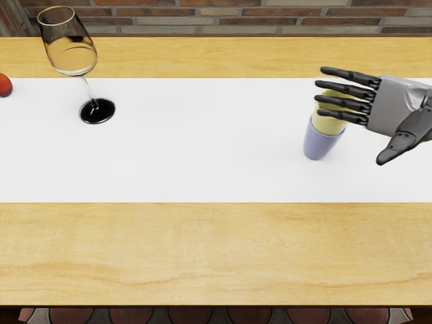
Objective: Pick up cup and place in cup with right hand
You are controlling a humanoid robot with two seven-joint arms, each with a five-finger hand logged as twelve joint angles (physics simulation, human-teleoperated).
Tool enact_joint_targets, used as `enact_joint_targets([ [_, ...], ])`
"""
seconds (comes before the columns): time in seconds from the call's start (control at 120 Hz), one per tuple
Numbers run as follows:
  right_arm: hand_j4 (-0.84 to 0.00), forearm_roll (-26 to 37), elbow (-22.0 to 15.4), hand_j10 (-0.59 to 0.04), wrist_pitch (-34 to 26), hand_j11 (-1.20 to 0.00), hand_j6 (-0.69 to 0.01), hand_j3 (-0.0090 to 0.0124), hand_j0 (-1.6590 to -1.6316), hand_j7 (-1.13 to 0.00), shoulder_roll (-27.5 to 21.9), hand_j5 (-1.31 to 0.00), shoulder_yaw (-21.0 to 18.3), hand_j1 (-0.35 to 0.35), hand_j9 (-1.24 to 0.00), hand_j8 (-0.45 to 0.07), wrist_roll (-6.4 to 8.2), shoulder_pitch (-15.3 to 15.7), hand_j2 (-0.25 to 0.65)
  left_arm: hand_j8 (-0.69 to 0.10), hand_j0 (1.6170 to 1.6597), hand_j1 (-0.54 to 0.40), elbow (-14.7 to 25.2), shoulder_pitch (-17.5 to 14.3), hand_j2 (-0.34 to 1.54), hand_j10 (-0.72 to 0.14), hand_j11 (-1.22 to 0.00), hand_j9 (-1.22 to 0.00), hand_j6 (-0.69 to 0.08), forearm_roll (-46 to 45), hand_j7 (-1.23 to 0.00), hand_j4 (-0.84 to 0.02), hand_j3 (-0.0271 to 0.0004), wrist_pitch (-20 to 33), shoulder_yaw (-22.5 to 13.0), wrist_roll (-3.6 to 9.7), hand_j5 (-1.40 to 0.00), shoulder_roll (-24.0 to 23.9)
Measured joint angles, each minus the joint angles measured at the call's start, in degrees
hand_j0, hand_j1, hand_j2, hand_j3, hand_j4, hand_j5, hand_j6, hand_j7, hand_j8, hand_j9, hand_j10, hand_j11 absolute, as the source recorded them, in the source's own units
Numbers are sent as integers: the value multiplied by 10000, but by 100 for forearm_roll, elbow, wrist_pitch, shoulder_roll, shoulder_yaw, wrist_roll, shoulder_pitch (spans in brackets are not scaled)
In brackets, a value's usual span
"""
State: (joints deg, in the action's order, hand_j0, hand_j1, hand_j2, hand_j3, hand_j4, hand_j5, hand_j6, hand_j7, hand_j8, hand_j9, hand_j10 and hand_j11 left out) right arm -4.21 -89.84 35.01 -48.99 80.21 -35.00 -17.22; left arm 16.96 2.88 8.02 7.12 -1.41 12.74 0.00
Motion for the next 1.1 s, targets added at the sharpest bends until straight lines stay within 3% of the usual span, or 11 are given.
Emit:
enact_joint_targets([
  [0.1, 1, -5, 67, 9, 0, 0, 14, 0, -16581, -1, -10, 0, 322, -3491, 0, 12, 0, 233, 11, 2, 16581, 3489, 0, 2, 0, 2, 0, 0, 1, -1, 0, 1, -1, 0, 1, 0, 0, 0],
  [0.258, 1, -8, 105, 10, 0, 0, 16, 0, -16581, 0, -13, 1, 522, -3491, 0, 14, 0, 369, 12, 1, 16581, 3489, 0, 2, 0, 2, 0, 0, 1, 0, 0, 1, -1, 0, 1, 0, 0, 0],
  [1.1, 1, -7, 115, 12, 0, 1, 18, 0, -16581, 0, -14, 1, 575, -3491, 1, 16, 0, 413, 12, 1, 16581, 3490, 0, 2, 0, 1, 0, 0, 1, -1, 0, 0, -1, 0, 1, 0, 0, 0],
])
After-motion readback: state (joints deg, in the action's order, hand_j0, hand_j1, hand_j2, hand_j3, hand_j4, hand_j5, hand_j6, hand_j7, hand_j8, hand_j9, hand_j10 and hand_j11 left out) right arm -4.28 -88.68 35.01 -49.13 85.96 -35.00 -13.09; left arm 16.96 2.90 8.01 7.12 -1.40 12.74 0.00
